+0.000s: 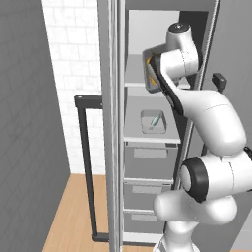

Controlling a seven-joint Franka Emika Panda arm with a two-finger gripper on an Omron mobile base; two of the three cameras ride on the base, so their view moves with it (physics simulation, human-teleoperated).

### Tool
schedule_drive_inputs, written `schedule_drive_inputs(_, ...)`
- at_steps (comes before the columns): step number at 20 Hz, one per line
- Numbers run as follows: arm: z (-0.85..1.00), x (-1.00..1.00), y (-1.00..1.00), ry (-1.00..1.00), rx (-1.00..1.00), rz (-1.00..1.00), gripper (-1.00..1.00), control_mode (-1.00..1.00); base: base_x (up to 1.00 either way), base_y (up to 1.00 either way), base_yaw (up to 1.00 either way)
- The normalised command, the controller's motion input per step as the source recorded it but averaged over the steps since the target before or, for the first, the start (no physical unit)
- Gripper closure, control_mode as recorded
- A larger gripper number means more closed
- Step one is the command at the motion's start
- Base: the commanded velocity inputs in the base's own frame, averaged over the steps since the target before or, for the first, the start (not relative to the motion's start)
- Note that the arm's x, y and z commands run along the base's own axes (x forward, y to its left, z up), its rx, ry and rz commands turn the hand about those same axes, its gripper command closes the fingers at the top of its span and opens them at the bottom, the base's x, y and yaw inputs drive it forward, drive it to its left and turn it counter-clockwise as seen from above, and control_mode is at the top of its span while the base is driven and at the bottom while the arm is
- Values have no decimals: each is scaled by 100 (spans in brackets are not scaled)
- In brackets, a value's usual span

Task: Take the meat container that has the fish and place it on the second highest rack of the freezer. Then take the vegetable container that has the corn and eggplant and place it on the highest rack of the freezer.

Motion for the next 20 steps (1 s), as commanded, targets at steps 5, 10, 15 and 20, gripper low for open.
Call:
schedule_drive_inputs(5,0,76,-5,0,5,-1,100,-100,0,0,0)
schedule_drive_inputs(10,-14,51,0,0,1,0,100,-100,0,0,0)
schedule_drive_inputs(15,-63,33,0,0,0,0,100,-100,0,0,0)
schedule_drive_inputs(20,-34,32,0,-1,0,0,100,-100,0,0,0)
